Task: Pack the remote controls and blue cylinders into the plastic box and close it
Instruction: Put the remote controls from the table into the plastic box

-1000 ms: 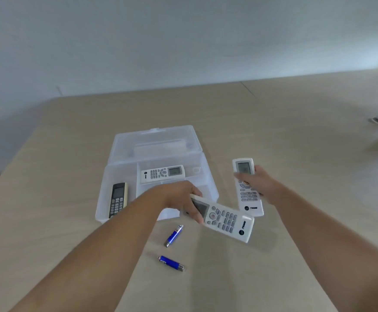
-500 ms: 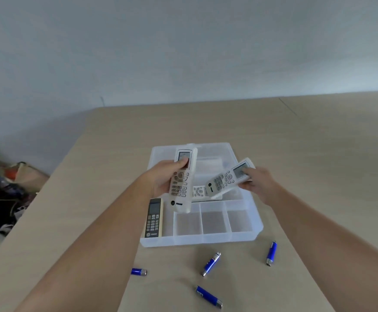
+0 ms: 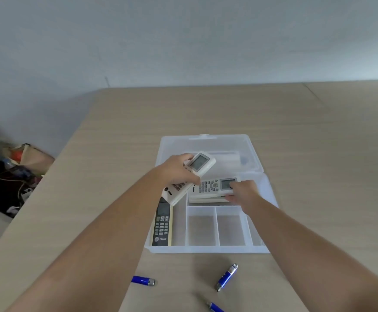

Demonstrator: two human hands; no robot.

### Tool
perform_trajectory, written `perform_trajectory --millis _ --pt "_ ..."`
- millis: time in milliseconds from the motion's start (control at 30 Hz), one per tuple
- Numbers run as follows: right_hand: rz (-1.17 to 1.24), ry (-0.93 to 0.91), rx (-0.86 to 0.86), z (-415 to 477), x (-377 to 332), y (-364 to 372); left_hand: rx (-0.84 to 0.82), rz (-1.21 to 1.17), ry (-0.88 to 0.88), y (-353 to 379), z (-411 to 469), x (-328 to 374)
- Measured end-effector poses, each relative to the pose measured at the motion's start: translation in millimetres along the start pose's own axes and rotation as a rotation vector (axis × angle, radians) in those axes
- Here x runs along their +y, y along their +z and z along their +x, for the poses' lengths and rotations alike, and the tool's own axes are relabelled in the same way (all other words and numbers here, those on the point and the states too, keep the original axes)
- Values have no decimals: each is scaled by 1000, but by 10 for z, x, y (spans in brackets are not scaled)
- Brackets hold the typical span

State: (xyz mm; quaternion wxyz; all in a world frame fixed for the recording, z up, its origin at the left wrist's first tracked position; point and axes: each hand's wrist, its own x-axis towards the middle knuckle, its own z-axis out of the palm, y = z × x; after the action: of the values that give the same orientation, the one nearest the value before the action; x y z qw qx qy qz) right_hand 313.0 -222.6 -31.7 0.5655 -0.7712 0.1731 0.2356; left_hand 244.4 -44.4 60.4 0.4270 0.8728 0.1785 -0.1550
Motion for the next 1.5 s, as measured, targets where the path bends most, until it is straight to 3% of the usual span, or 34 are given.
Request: perform_trajectory --millis 100,233,400,600,767,900,1067,1333,1433,1500 --pt "-444 -139 79 -49 -50 -24 53 127 113 58 75 -40" --pt "-739 -177 38 -33 -2 -53 111 214 207 138 123 -47" --pt "-706 -225 -2 -57 -33 -192 160 313 264 255 170 75" --pt "-710 -485 305 1 -17 -688 46 416 324 523 226 275" --pt "-627 -437 146 20 250 -802 12 636 361 815 333 176" --pt "-615 -408 121 76 340 -778 66 772 367 889 398 29" --pt "-617 -421 120 98 349 -767 181 795 409 914 446 -58" --pt "-767 -407 106 35 298 -787 160 771 343 853 394 22" --pt "-869 -494 179 -79 207 -792 246 715 393 677 179 34" --pt "-794 -635 204 -269 140 -714 373 642 397 560 -73 -32"
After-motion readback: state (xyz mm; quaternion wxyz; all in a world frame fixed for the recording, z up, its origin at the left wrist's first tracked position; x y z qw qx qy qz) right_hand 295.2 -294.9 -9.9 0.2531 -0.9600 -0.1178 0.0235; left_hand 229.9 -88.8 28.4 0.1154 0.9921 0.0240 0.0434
